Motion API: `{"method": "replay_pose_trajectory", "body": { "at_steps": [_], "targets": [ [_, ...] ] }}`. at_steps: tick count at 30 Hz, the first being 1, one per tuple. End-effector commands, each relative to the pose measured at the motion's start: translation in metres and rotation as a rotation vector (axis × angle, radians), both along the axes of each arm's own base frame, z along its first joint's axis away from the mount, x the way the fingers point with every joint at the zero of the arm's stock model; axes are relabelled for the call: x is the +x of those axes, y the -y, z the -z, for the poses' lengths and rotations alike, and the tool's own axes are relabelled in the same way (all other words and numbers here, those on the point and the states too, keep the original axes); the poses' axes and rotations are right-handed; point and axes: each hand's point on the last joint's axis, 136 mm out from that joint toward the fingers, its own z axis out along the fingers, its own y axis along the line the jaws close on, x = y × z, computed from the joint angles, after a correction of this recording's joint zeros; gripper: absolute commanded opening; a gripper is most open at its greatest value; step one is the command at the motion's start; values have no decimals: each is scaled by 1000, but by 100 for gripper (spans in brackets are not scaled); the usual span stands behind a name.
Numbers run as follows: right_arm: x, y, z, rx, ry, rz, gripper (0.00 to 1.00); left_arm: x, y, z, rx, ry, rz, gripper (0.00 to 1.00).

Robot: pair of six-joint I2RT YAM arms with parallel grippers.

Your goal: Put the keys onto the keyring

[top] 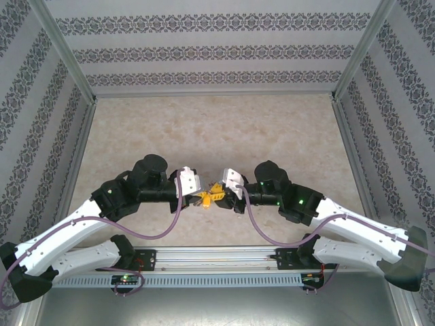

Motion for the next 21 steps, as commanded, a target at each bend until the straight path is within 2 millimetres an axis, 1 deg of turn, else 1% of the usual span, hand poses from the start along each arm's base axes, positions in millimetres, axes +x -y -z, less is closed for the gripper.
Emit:
{"method": "replay_pose_trajectory", "body": {
  "at_steps": [1, 4, 13, 15, 17, 18, 21],
  "targets": [
    [-5, -6, 1, -4, -23, -31, 13, 5, 2, -29, -98, 69, -12, 0],
    [-2, -2, 2, -13, -12, -9, 7, 5, 1, -29, -97, 71, -14, 0],
    [9, 15, 1, -39, 44, 74, 6, 4, 0, -30, -100, 74, -12, 0],
    [10, 17, -1, -37, 47, 82, 9, 5, 0, -29, -97, 70, -12, 0],
    [11, 19, -3, -29, 53, 91, 17, 5, 0, -29, -96, 70, -13, 0],
    [11, 20, -3, -28, 56, 95, 19, 5, 0, -29, -95, 70, -13, 0],
    [13, 23, -3, -28, 65, 112, 23, 5, 0, -31, -98, 72, -14, 0]
  ]
}}
